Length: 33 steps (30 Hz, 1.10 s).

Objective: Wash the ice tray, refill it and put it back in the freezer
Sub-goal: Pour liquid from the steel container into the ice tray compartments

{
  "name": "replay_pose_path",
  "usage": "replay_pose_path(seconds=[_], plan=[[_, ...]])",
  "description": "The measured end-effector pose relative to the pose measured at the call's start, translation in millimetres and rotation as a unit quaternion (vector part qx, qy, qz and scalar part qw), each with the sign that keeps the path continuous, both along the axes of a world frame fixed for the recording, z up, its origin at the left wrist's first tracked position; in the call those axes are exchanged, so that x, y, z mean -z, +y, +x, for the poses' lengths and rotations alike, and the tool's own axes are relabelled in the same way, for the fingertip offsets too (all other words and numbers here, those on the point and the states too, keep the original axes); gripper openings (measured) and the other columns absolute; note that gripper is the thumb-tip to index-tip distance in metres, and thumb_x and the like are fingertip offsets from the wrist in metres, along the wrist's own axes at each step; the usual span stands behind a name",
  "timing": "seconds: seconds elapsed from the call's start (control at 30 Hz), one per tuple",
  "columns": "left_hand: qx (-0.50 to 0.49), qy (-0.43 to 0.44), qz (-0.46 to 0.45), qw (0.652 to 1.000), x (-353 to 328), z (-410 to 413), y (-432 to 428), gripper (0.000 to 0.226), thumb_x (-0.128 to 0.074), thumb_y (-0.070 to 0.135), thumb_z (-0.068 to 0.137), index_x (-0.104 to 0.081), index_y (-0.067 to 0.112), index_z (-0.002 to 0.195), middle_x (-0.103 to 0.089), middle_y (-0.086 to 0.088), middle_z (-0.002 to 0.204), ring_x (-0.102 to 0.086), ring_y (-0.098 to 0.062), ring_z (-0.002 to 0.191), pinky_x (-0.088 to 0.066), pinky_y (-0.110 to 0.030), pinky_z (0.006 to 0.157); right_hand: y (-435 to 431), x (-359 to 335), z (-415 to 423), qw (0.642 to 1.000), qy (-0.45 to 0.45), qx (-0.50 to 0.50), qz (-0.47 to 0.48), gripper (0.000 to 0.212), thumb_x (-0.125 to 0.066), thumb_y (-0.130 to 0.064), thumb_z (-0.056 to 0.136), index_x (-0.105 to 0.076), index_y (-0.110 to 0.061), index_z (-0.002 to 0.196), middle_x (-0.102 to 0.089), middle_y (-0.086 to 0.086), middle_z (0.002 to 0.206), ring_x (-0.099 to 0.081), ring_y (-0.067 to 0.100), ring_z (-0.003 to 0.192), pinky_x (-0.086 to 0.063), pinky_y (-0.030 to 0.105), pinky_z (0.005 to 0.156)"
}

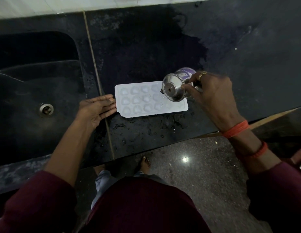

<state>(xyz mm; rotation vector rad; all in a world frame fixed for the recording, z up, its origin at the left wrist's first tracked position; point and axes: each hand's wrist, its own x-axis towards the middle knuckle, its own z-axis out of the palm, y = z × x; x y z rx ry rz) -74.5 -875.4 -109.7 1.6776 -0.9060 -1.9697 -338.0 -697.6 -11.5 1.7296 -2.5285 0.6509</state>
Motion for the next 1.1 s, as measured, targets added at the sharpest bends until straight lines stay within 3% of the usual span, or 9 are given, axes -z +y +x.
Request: replay_pose_path(seconds=[0.4,0.63,1.1], plan=[[0.000,-0.005,0.000,1.000,-1.1,0.0,0.9,0.010,-0.073,-0.001,0.089,-0.073,0.004,0.098,-0.079,-0.007,0.077,-0.078,-0.016,0.074,-0.064,-0.028,0.067,4.9,-8.0,5.7,1.000,-0.008,0.012,-0.021,0.026,-0.073,-0.038,0.089,-0.074,-0.013,0.094,-0.071,0.002,0.079,-0.066,0.019,0.070,-0.051,0.031,0.067],[0.007,0.004,0.002,1.000,1.1,2.8,3.2,0.012,-0.073,0.000,0.089,-0.073,0.004,0.100,-0.079,-0.008,0.079,-0.078,-0.016,0.075,-0.063,-0.025,0.065,15.7,-5.2,14.4,1.000,-0.019,0.004,-0.015,0.026,-0.070,-0.041,0.091,-0.074,-0.016,0.097,-0.070,0.001,0.081,-0.065,0.019,0.069,-0.057,0.040,0.066],[0.002,0.012,0.007,1.000,-1.6,5.5,8.0,0.009,-0.071,-0.001,0.091,-0.072,0.005,0.097,-0.078,-0.005,0.073,-0.077,-0.013,0.069,-0.062,-0.024,0.059,22.5,5.3,19.8,1.000,-0.014,0.005,0.012,0.027,-0.070,-0.041,0.090,-0.074,-0.016,0.098,-0.072,0.007,0.091,-0.067,0.027,0.077,-0.055,0.045,0.068]])
